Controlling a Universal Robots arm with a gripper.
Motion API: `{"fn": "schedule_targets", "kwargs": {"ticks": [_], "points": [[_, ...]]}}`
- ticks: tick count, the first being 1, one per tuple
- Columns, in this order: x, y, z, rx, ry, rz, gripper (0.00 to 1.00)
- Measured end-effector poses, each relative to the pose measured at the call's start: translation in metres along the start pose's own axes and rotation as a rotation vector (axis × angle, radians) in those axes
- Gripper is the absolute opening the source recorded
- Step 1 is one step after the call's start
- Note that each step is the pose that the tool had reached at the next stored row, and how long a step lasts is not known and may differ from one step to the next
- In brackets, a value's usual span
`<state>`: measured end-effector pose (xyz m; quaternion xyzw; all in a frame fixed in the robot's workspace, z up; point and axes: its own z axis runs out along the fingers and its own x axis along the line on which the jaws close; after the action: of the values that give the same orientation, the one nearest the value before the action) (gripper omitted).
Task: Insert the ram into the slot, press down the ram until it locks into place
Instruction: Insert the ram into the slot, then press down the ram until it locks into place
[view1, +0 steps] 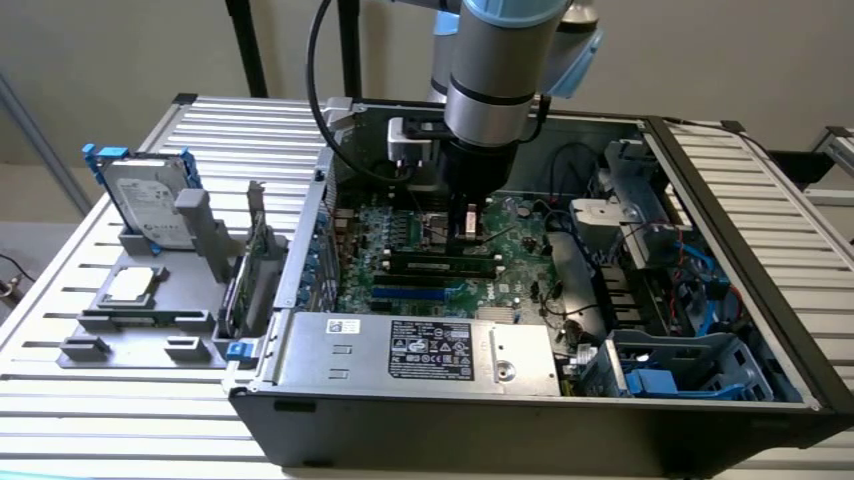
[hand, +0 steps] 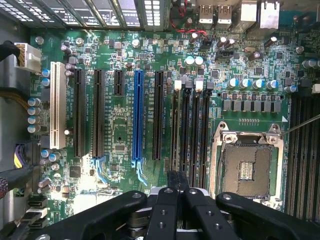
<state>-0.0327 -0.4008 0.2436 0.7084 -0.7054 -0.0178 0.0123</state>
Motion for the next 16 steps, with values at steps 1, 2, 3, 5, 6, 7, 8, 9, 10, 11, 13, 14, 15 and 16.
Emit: {"fn": "schedule_targets", "kwargs": {"ticks": [1, 2, 3, 5, 6, 7, 8, 9, 10, 11, 13, 14, 15, 16], "points": [[0.0, 0.0, 0.0, 0.0, 0.0, 0.0, 0.11], [0.0, 0.0, 0.0, 0.0, 0.0, 0.0, 0.11], [0.0, 0.0, 0.0, 0.0, 0.0, 0.0, 0.11], [0.0, 0.0, 0.0, 0.0, -0.0001, 0.0, 0.11], [0.0, 0.0, 0.0, 0.0, -0.0002, 0.0, 0.11], [0.0, 0.0, 0.0, 0.0, -0.0002, 0.0, 0.11], [0.0, 0.0, 0.0, 0.0, -0.0001, 0.0, 0.11], [0.0, 0.0, 0.0, 0.0, -0.0001, 0.0, 0.11], [0.0, 0.0, 0.0, 0.0, -0.0002, 0.0, 0.11], [0.0, 0.0002, 0.0, 0.0, -0.0001, 0.0, 0.11], [-0.0001, 0.0011, 0.0001, -0.0002, 0.0002, 0.0, 0.11], [-0.0002, 0.0016, 0.0003, -0.0001, 0.0001, 0.0, 0.11], [-0.0004, 0.0023, 0.0006, 0.0, -0.0001, 0.0, 0.11], [-0.0007, 0.0031, 0.0009, 0.0001, -0.0001, 0.0, 0.11]]}}
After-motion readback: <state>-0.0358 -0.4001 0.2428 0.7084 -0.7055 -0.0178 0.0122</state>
